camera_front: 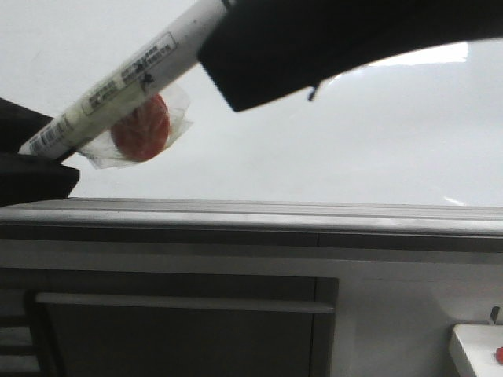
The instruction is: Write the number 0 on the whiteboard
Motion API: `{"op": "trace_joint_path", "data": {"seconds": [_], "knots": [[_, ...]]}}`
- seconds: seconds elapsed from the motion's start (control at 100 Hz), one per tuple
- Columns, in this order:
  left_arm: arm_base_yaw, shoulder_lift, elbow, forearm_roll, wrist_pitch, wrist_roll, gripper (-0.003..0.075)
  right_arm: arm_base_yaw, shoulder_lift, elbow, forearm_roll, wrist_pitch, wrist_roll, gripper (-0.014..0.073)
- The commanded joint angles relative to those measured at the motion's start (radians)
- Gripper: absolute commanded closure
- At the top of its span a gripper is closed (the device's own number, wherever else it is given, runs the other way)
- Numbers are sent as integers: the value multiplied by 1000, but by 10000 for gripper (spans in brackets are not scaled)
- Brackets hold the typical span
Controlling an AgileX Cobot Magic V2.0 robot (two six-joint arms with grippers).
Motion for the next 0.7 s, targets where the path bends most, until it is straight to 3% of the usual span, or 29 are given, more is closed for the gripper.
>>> {"op": "trace_joint_path", "data": {"seconds": [0.0,0.39,0.48,0.6,0.69], "knots": [[-9,1,-24,-15,-57,-8,741,28,14,-62,29,-56,-17,185],[-9,1,-24,-15,-59,-10,741,56,82,-95,27,-74,-25,207],[-9,1,-24,-15,-59,-10,741,56,82,-95,27,-76,-25,331],[-9,1,-24,-15,-63,-10,741,56,82,-95,25,-53,-25,663],[-9,-1,-24,-20,-87,-10,739,56,82,-95,25,-52,-25,665]]}}
